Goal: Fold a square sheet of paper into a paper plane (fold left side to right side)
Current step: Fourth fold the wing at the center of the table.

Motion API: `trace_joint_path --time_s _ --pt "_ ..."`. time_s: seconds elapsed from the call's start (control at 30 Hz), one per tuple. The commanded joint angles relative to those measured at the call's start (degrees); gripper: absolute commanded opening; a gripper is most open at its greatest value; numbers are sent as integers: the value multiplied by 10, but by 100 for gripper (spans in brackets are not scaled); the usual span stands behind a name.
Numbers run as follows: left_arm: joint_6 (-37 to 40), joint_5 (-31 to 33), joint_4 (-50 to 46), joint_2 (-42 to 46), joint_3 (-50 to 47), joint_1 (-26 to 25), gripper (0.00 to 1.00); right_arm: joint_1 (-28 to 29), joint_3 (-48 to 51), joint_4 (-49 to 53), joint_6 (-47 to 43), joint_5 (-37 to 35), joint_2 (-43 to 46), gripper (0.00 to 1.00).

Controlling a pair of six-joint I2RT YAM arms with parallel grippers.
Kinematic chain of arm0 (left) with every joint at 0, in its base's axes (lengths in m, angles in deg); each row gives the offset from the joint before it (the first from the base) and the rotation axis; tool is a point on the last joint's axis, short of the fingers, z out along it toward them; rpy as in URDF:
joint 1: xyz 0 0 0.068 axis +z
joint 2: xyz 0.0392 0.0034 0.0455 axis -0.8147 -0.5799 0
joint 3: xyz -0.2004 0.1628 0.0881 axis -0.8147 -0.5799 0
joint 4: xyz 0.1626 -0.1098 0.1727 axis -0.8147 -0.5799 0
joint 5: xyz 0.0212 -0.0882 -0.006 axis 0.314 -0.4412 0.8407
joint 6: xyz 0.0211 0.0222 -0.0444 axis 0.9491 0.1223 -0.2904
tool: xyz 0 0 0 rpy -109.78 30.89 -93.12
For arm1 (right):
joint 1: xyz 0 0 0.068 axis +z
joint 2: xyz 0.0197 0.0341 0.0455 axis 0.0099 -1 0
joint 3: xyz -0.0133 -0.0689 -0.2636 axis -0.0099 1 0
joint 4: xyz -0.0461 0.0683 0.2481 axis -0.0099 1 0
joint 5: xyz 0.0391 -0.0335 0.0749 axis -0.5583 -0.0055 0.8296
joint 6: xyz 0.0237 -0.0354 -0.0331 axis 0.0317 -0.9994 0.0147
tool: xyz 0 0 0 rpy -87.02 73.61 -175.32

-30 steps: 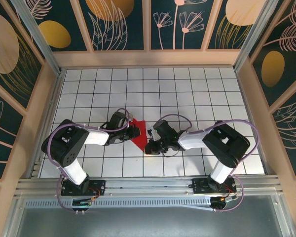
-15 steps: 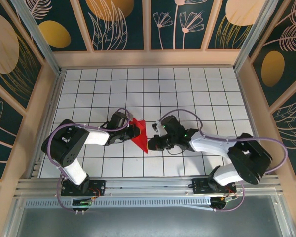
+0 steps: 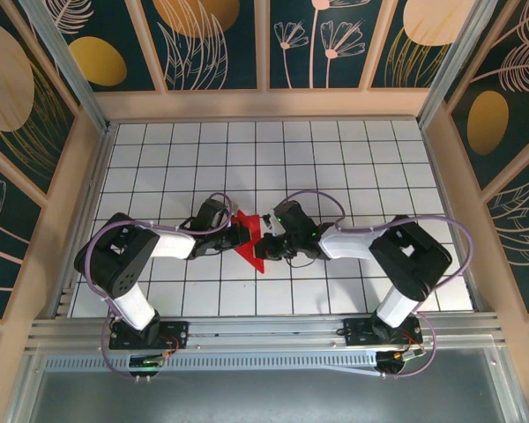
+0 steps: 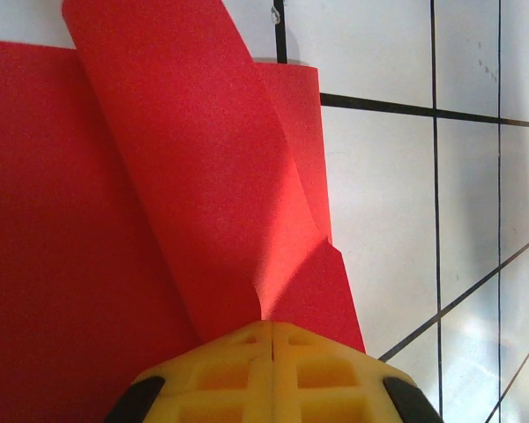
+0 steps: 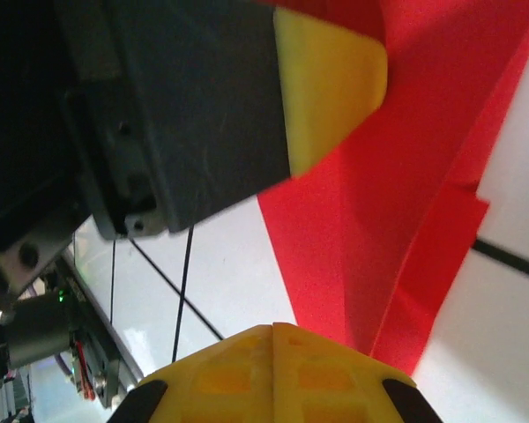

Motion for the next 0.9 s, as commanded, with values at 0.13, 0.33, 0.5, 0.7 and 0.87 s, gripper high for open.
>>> trace_joint_path --time_s 0.13,0.33,0.5,0.7,0.87 --pt "13 46 -68 -27 -16 3 0 2 -42 6 -7 -30 -45 0" --pt "12 45 -67 -25 -16 3 0 2 -20 12 -1 -25 -52 0" --pt "14 49 -72 -26 -13 4 0 7 -5 26 -3 -26 -55 0" --pt "15 52 -74 -29 -11 4 0 9 6 42 -4 -33 -55 0" --pt "15 52 -78 -27 -6 3 0 12 9 55 -9 -32 -57 0"
